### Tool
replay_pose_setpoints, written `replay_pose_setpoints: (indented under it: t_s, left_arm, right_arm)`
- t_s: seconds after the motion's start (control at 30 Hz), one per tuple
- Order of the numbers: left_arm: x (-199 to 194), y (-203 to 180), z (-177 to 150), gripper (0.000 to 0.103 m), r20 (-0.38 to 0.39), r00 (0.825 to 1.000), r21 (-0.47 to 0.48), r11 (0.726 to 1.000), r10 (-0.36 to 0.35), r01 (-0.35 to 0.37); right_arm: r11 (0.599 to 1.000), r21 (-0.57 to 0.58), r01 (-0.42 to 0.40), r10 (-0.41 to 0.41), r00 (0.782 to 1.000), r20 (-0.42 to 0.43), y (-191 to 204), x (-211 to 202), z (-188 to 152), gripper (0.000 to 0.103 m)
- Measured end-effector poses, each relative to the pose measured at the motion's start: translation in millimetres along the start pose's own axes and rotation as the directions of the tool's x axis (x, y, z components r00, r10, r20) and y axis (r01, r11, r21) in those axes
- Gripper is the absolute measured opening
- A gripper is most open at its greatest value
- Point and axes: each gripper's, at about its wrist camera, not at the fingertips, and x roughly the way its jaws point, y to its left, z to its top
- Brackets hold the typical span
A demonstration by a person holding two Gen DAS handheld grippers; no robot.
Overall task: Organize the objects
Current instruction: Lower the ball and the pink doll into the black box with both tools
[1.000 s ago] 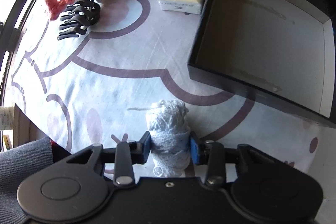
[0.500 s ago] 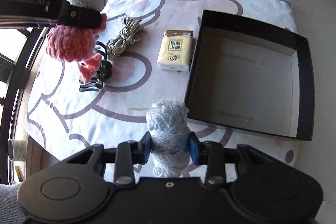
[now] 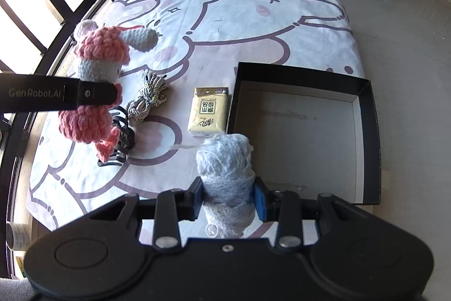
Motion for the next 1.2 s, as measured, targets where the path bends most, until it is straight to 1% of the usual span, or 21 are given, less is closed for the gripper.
replay_pose_setpoints:
  t_s: [0.3, 0.4, 0.5, 0.63, 0.83, 0.93, 1.07, 1.2]
  left_arm:
    - [5.6, -10.1, -4.3, 0.033, -0.016, 1.000, -0.004, 1.000, -0.003, 0.003]
    - [6.5, -13.2, -5.5, 0.033, -0.018, 1.000, -0.011, 1.000, -0.007, 0.007]
    - [7.5, -16.8, -5.7, 0.033, -0.019, 1.000, -0.023, 0.999, -0.023, 0.022]
    - [7.5, -20.4, -4.7, 0.033, 0.001, 0.997, -0.060, 0.995, -0.075, 0.075]
    - [7.3, -32.1, -1.7, 0.033, 0.046, 0.989, -0.093, 0.985, -0.142, 0.146]
    - [9.8, -36.7, 1.3, 0.033, 0.074, 0.981, -0.111, 0.976, -0.178, 0.186]
    - [14.8, -41.6, 4.2, 0.033, 0.123, 0.963, -0.155, 0.954, -0.239, 0.257]
    - [24.3, -52.5, 6.3, 0.033, 0.142, 0.956, -0.137, 0.951, -0.258, 0.277]
  right_arm:
    - [0.998, 0.052, 0.029, -0.033, 0.997, 0.066, -14.7, -17.3, 6.6, 0.037]
    - [0.997, 0.059, 0.058, -0.062, 0.995, 0.076, -19.8, -21.3, 7.5, 0.037]
    - [0.995, 0.075, 0.069, -0.075, 0.994, 0.082, -25.7, -24.6, 7.6, 0.037]
    - [0.993, 0.087, 0.086, -0.094, 0.991, 0.093, -30.4, -28.4, 8.3, 0.037]
    - [0.988, 0.128, 0.087, -0.105, 0.985, 0.135, -39.9, -37.2, 11.7, 0.037]
    - [0.984, 0.154, 0.094, -0.117, 0.982, 0.148, -46.1, -38.4, 13.0, 0.037]
    - [0.978, 0.179, 0.107, -0.135, 0.979, 0.152, -54.5, -36.3, 12.7, 0.037]
    - [0.973, 0.198, 0.115, -0.144, 0.979, 0.142, -63.0, -30.4, 12.6, 0.037]
